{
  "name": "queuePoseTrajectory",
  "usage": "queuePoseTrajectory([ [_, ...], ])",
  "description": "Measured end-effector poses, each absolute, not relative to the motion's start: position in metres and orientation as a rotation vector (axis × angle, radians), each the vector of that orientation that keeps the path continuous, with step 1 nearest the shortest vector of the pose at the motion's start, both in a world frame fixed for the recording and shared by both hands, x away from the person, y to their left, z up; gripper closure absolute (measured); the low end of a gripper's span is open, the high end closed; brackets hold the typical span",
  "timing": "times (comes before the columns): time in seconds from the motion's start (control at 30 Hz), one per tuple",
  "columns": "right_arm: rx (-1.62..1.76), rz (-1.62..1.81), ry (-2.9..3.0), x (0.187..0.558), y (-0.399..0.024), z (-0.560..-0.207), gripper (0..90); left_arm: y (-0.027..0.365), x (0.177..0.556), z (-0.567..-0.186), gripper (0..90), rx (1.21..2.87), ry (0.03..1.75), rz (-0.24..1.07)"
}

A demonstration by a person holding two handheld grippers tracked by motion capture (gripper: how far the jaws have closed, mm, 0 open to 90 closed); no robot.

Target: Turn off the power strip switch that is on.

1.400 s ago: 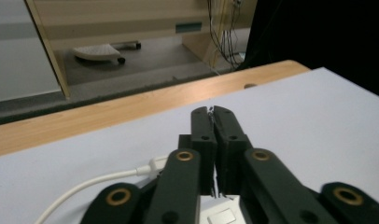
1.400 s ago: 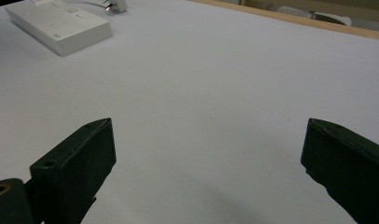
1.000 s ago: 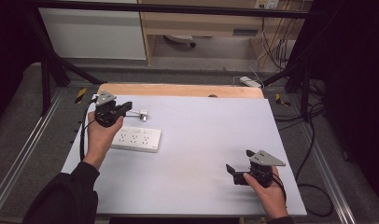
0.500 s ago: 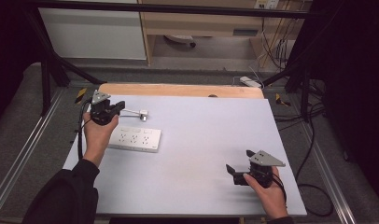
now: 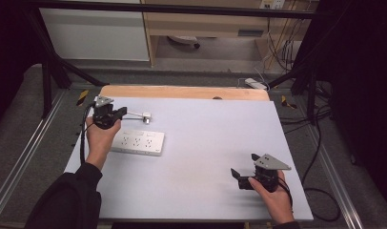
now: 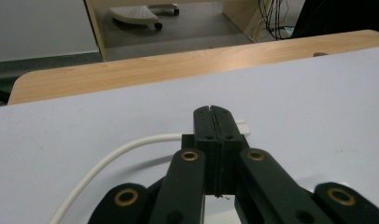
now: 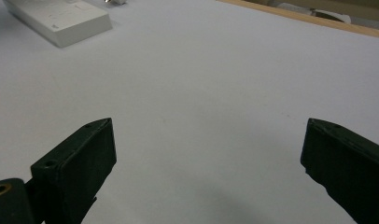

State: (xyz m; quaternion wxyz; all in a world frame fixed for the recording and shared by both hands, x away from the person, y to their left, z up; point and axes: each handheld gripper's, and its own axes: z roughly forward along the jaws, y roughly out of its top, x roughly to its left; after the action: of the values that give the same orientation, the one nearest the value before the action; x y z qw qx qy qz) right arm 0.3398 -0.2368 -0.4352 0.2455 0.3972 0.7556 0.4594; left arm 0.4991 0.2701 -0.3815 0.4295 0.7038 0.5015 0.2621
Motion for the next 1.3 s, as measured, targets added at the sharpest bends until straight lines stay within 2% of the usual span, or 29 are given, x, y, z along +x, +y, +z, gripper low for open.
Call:
queuePoseTrajectory([
  [1.3, 1.083, 1.264, 2.067, 0.338, -0.236, -0.434, 3.8, 0.269, 0.5, -0.417, 90.0, 1.831, 1.309, 0.585],
])
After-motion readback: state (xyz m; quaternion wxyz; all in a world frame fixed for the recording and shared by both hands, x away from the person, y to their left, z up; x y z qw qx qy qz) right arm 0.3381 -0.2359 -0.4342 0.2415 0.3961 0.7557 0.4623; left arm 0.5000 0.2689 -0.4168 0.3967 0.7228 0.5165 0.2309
